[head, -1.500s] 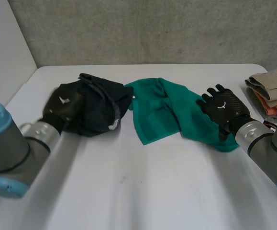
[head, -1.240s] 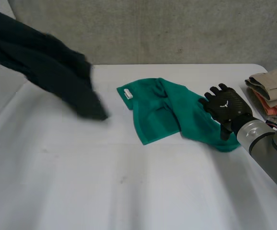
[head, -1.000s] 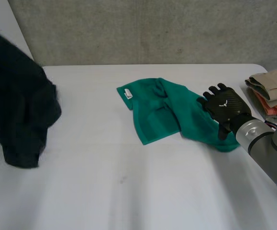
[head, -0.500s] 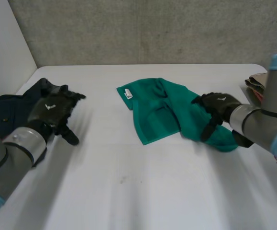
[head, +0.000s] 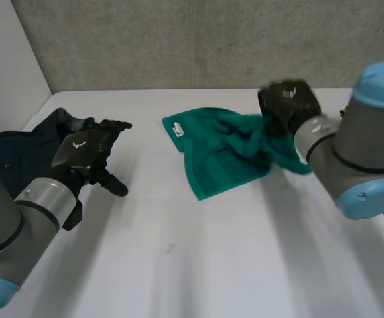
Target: Fold the laundry.
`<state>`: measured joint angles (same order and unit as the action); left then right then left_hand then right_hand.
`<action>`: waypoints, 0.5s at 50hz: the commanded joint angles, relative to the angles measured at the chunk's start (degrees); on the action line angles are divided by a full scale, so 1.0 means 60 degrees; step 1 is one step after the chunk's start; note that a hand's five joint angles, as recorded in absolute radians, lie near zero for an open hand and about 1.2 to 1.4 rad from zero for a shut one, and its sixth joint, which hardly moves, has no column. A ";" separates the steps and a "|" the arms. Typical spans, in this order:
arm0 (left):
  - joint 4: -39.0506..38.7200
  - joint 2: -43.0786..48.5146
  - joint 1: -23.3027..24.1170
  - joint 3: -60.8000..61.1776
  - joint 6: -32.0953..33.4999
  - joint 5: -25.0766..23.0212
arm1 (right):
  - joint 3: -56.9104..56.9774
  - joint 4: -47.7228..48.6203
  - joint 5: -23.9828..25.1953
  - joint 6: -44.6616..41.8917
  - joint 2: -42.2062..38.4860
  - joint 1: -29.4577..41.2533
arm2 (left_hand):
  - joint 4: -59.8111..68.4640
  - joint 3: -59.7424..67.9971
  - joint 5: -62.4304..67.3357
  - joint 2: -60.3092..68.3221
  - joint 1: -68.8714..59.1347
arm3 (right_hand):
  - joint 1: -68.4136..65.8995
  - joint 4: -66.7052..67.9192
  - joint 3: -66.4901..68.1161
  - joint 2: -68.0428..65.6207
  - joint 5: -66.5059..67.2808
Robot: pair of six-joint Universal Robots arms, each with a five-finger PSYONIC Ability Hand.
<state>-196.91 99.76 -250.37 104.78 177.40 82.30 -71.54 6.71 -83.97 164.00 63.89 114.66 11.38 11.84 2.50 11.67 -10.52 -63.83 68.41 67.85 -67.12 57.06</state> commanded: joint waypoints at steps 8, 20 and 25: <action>-0.0170 0.2152 0.1590 -0.1919 -0.0694 0.1971 | -0.0089 -0.0781 0.1572 0.1187 0.3091 0.1353 | -0.0229 -0.0307 -0.0417 -0.0279 0.0087 | -0.2695 0.1932 0.2025 -0.2146 0.2157; 0.0078 0.3266 0.2499 -0.3238 -0.2275 0.2588 | -0.0323 -0.1001 0.1704 0.2036 0.4161 0.2423 | -0.0229 -0.0307 -0.0417 -0.0279 0.0087 | -0.2695 0.1932 0.2025 -0.2146 0.2157; 0.1000 0.3486 0.2865 -0.3312 -0.3431 0.1916 | -0.0294 -0.0810 0.1675 0.2080 0.4162 0.2219 | 0.0047 -0.0030 -0.0140 -0.0002 -0.0190 | -0.2695 0.1932 0.2025 -0.2146 0.2157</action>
<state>-196.05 119.21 -235.12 85.74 163.77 97.27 -73.21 0.73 -73.69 175.91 88.53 128.77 11.38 11.84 2.50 11.67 -10.52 -63.83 68.41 68.04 -67.13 57.06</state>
